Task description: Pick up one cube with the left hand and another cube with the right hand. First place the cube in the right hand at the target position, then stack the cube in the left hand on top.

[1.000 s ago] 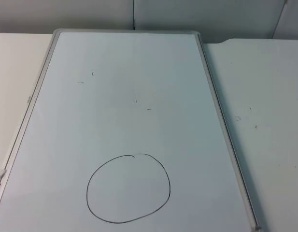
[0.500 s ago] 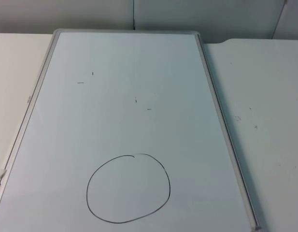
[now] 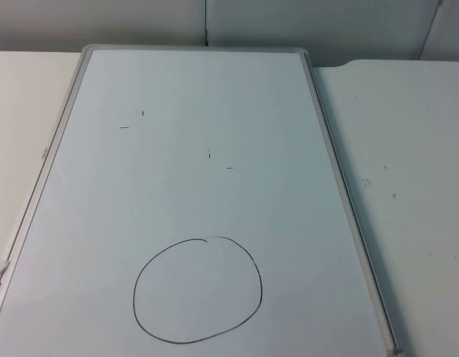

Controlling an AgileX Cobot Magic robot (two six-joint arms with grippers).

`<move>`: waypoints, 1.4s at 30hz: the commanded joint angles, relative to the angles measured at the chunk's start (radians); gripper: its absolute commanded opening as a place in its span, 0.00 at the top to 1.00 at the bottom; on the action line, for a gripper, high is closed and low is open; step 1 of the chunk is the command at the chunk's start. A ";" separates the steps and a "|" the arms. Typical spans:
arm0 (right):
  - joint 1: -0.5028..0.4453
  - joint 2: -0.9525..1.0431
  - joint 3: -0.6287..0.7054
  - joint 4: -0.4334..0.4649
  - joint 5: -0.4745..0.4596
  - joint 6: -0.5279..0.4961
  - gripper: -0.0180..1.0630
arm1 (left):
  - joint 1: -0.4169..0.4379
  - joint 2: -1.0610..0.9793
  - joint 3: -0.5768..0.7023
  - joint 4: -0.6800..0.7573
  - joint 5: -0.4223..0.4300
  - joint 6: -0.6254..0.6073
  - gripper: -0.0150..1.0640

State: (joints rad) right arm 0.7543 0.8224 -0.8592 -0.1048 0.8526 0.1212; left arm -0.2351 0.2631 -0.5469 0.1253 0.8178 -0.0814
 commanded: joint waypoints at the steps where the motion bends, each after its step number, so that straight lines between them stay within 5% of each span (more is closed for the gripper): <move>1: 0.002 -0.048 0.116 0.019 -0.059 0.002 0.99 | -0.008 -0.006 0.002 0.004 -0.022 0.000 0.99; 18: 0.002 -0.001 0.199 0.021 -0.150 -0.069 0.99 | -0.008 -0.006 0.002 0.004 -0.027 0.000 0.99; 27: 0.002 0.349 0.025 0.030 -0.152 -0.046 0.99 | -0.008 -0.006 0.002 0.009 -0.027 0.000 0.99; 42: 0.115 0.957 -0.225 -0.001 -0.348 0.041 0.99 | -0.008 -0.006 0.002 0.009 -0.027 0.000 0.99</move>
State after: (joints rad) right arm 0.8607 1.7668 -1.0720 -0.0933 0.5250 0.1460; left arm -0.2351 0.2631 -0.5469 0.1329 0.8137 -0.0814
